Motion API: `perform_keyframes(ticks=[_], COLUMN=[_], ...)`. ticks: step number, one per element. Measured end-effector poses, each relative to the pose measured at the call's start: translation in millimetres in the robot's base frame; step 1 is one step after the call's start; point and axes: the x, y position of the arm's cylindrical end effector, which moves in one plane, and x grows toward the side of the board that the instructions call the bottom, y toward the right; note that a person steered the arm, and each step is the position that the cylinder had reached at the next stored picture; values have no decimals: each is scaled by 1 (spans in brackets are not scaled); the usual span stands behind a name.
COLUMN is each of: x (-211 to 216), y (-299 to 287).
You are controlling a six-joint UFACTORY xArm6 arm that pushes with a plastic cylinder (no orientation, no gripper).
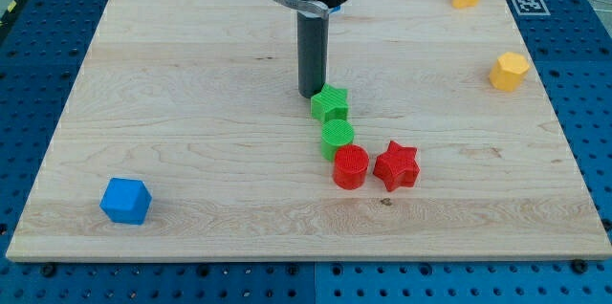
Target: Push green star close to green circle
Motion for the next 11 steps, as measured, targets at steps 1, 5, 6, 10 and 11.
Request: perform_keyframes(ticks=[1, 5, 6, 10, 11], x=[0, 18, 19, 22, 22], y=[7, 12, 18, 75, 76])
